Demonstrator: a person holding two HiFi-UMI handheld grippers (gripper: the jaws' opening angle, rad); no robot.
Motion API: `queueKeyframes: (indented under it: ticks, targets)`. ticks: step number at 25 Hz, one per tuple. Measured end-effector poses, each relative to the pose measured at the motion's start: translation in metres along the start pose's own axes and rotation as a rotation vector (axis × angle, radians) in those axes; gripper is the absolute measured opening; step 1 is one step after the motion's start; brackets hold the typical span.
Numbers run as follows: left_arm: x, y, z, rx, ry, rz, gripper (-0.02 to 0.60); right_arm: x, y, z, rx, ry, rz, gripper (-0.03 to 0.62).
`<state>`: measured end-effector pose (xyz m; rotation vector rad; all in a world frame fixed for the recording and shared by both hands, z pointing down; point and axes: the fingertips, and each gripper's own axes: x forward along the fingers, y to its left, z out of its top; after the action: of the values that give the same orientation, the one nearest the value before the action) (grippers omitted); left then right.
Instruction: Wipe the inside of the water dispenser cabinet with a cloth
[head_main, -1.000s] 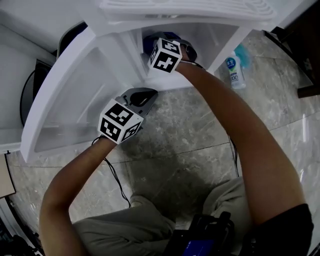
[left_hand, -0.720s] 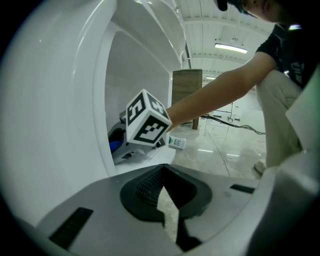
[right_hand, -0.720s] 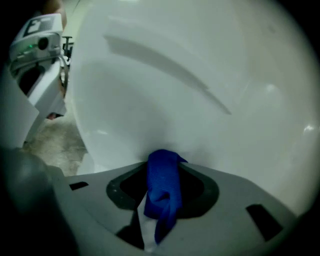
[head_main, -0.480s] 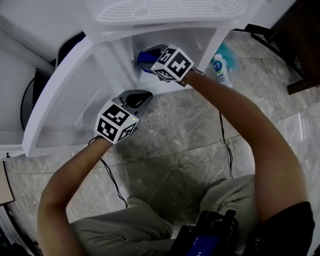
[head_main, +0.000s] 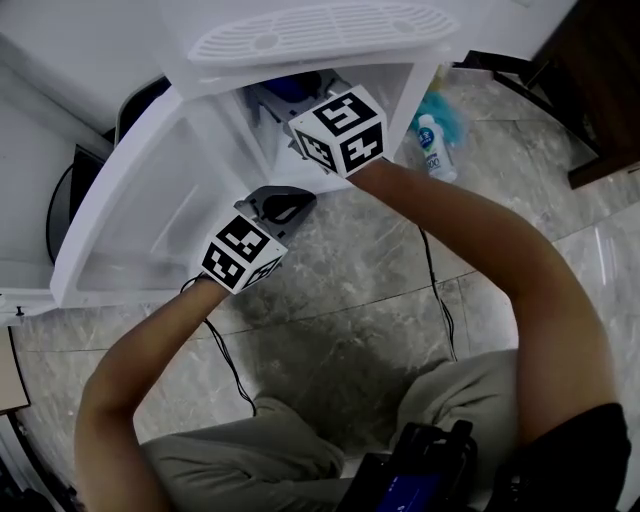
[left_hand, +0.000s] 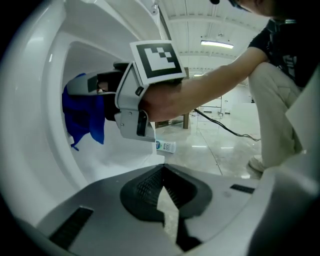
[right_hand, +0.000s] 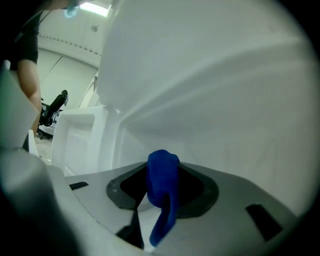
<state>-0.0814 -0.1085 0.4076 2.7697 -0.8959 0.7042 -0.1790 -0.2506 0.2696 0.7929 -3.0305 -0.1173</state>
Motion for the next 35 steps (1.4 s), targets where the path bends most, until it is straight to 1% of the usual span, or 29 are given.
queueKeyframes:
  ticks: [2,6,9,13,18,20,22,25,28,32,35]
  targets:
    - [-0.002,-0.001,-0.001,-0.001,0.001,0.0,0.006,0.001,0.003,0.013,-0.019,-0.041,-0.03,0.133]
    - [-0.006,-0.002,-0.004,0.003,0.003,0.004,0.006,0.011,-0.001,0.036,-0.019,-0.105,-0.095,0.128]
    - [-0.009,0.002,-0.005,0.02,0.003,0.013,0.006,0.019,-0.009,0.037,-0.017,-0.114,-0.143,0.129]
    - [-0.008,0.009,-0.004,0.008,-0.01,0.022,0.006,0.028,-0.023,0.037,-0.013,-0.128,-0.204,0.127]
    - [-0.016,0.006,-0.012,-0.009,-0.004,0.023,0.006,0.045,-0.043,0.031,0.063,-0.159,-0.29,0.117]
    - [-0.019,0.006,-0.014,-0.012,-0.004,0.025,0.006,0.053,-0.051,0.03,0.05,-0.165,-0.31,0.109]
    - [-0.022,0.007,-0.018,-0.014,0.0,0.029,0.006,0.058,-0.056,0.033,0.019,-0.171,-0.316,0.109]
    - [-0.025,0.012,-0.024,-0.024,0.006,0.039,0.006,0.059,-0.058,0.036,0.012,-0.177,-0.318,0.109]
    - [-0.024,0.015,-0.024,-0.034,0.002,0.041,0.006,0.056,-0.054,0.031,0.007,-0.16,-0.302,0.109]
    - [-0.018,0.011,-0.017,-0.023,-0.012,0.026,0.006,0.046,-0.039,0.03,0.004,-0.152,-0.265,0.101]
    - [-0.011,0.006,-0.015,-0.019,-0.016,0.011,0.006,0.045,-0.036,0.032,-0.024,-0.156,-0.243,0.102]
